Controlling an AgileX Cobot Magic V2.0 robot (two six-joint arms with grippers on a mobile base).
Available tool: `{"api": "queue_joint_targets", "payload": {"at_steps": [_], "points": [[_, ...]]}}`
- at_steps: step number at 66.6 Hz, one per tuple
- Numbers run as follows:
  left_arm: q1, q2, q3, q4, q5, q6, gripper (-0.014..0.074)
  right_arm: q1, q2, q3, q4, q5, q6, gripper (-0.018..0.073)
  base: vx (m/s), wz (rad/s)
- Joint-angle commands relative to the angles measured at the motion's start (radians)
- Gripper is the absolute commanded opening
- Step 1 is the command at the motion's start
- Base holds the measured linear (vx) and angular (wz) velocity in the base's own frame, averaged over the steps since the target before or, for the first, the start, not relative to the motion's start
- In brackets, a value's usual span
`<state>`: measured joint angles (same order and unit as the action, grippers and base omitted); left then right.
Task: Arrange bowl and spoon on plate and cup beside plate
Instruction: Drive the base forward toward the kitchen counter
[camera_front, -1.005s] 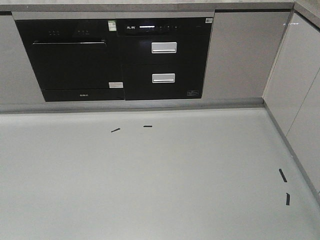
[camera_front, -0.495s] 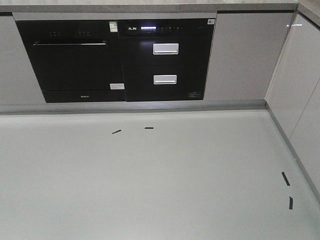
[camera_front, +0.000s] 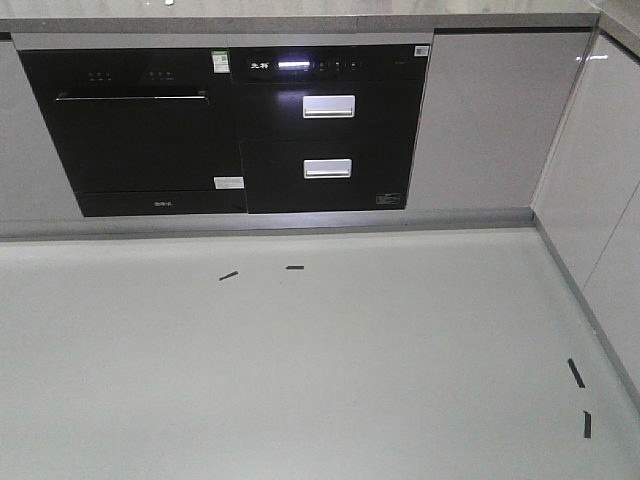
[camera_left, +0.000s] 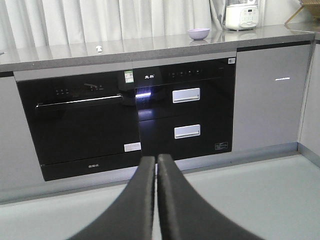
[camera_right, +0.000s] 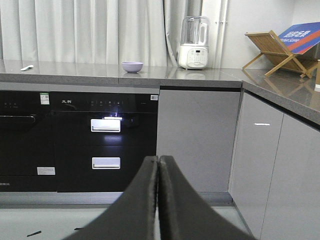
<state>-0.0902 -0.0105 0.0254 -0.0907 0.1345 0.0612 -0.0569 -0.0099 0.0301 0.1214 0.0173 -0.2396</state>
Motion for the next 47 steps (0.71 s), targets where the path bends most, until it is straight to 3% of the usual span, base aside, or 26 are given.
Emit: {"api": "queue_joint_targets", "payload": {"at_steps": [1,47], "points": [[-0.001,-0.017,0.030,-0.009,-0.076,-0.008,-0.0006,-0.006,-0.011,0.013,-0.003,-0.071,-0.004,-0.0005,0.14,-0.01],[-0.001,-0.017,0.030,-0.009,-0.076,-0.008,-0.0006,-0.006,-0.011,0.013,-0.003,-0.071,-0.004,-0.0005,0.11,0.00]]}}
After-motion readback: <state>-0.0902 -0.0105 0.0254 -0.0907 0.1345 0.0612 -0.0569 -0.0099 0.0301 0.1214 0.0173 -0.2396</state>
